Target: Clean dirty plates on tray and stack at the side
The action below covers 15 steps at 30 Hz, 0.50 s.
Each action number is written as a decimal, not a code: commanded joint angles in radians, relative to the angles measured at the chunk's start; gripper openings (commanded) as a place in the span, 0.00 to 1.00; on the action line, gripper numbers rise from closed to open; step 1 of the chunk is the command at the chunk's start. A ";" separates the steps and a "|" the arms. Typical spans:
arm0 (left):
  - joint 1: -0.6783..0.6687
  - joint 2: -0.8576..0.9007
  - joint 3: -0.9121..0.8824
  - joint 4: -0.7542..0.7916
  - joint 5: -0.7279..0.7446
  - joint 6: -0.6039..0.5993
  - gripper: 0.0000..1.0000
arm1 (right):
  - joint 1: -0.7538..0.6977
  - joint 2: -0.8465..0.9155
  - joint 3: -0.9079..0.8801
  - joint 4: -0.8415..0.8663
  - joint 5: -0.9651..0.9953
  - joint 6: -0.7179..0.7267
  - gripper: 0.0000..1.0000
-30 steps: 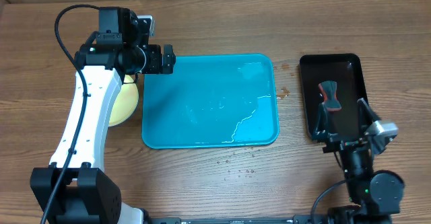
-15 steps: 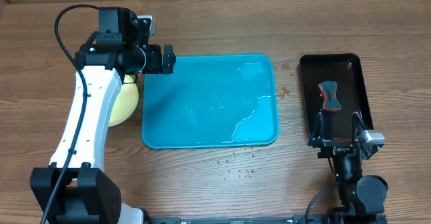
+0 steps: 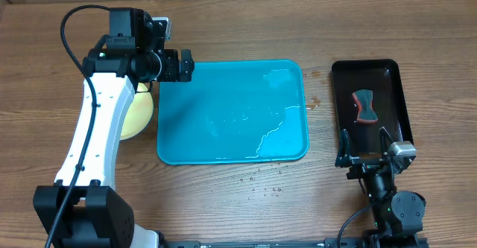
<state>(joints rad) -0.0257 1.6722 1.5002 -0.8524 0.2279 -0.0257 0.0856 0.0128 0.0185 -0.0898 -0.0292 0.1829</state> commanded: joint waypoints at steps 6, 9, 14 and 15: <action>-0.001 0.009 0.008 0.000 0.001 0.003 1.00 | 0.005 -0.010 -0.011 0.009 -0.010 0.001 1.00; -0.001 0.009 0.008 0.000 0.001 0.003 1.00 | 0.005 -0.010 -0.011 0.009 -0.010 0.001 1.00; -0.001 0.008 0.008 -0.001 0.001 0.003 1.00 | 0.005 -0.010 -0.011 0.009 -0.010 0.001 1.00; -0.001 0.003 0.008 -0.003 -0.002 0.003 1.00 | 0.005 -0.010 -0.011 0.009 -0.009 0.001 1.00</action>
<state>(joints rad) -0.0257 1.6722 1.5002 -0.8524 0.2279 -0.0257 0.0856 0.0128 0.0185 -0.0891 -0.0296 0.1829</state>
